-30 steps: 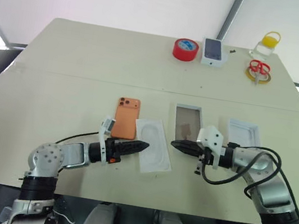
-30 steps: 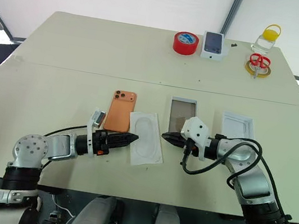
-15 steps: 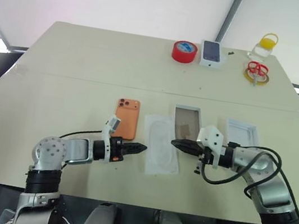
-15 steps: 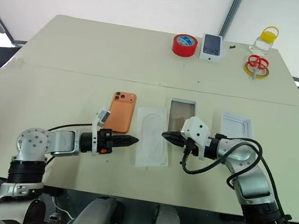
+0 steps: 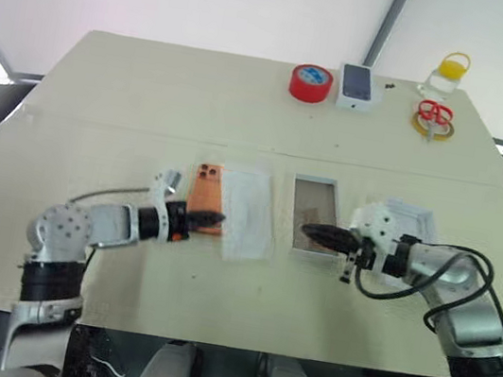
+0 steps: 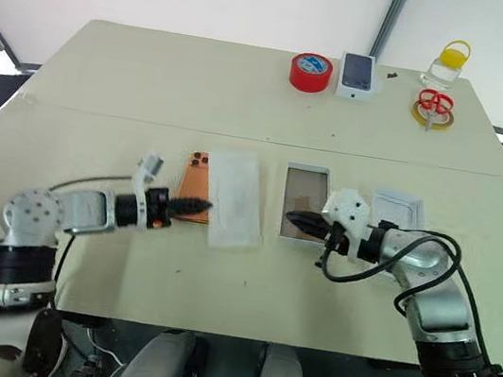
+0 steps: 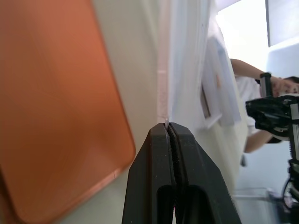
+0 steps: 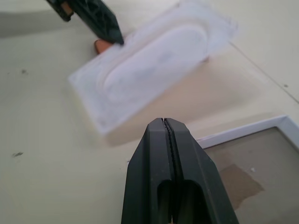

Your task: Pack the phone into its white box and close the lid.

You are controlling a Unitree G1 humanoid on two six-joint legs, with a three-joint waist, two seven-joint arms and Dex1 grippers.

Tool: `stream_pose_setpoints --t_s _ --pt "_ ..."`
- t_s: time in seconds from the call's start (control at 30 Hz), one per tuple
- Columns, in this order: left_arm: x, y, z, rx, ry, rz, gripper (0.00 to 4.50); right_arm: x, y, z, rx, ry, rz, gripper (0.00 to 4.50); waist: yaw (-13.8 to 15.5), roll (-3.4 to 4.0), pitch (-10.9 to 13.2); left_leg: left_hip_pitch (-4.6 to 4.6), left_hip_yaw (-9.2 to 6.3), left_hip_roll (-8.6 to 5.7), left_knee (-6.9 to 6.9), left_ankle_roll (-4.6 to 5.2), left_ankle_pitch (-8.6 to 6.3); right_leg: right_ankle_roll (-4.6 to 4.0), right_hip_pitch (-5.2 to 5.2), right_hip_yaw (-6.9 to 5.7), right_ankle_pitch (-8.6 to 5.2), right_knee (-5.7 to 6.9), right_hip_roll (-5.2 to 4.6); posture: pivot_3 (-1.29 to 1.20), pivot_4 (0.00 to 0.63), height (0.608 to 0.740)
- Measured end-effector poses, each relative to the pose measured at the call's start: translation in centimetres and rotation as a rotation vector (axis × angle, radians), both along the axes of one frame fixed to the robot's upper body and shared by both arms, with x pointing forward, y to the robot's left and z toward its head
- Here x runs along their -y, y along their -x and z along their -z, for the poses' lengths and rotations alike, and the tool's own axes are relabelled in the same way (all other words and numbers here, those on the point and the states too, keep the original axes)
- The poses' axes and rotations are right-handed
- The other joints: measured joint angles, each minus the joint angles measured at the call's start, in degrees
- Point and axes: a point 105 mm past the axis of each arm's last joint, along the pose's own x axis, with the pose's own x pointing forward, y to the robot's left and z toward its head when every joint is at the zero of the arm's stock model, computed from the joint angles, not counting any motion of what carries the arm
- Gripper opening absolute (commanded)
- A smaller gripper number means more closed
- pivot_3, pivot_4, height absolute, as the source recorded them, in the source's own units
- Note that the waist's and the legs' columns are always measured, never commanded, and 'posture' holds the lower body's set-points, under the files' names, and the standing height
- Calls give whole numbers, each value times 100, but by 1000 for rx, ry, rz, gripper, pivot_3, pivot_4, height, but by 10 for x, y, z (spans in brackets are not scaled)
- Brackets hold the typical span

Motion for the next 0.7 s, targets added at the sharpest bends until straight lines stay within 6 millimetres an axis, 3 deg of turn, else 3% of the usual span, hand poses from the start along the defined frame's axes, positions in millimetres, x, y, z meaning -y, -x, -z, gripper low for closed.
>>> stream_pose_setpoints --t_s 0.03,0.13,0.2,0.37,0.63,0.7 --pt "1 -3 -9 58 4 4 29 2 0 -1 -3 -8 2 0 1 0 0 -3 1 -1 0 0 0 0 0 0 0 -6 -2 0 150 740" --pt "7 -10 -23 226 -15 23 0 0 3 1 -46 -23 -30 845 -4 0 0 -8 5 -2 -2 5 -4 -1 -1 0 0 -20 -5 0 150 740" --pt "5 -12 -22 275 -57 27 0 -1 5 3 -64 -18 -47 1789 -8 2 1 -9 5 -1 -3 6 -4 -1 -3 0 0 -21 -5 0 150 740" --pt "-1 -13 -13 133 62 29 0 -1 11 13 -23 115 -119 4312 -10 -2 4 -9 2 1 0 8 -4 2 -4 -4 1 -11 -2 0 150 740" --pt "1 -13 -17 115 91 44 0 12 7 39 -27 292 -160 4312 -11 -5 6 -7 3 1 2 7 -2 3 -3 -3 1 -6 0 0 150 740" --pt "4 -12 -16 109 103 48 0 13 6 41 -34 305 -168 3773 -11 -5 6 -7 2 1 2 6 -2 3 -3 -3 1 -6 0 0 150 740"
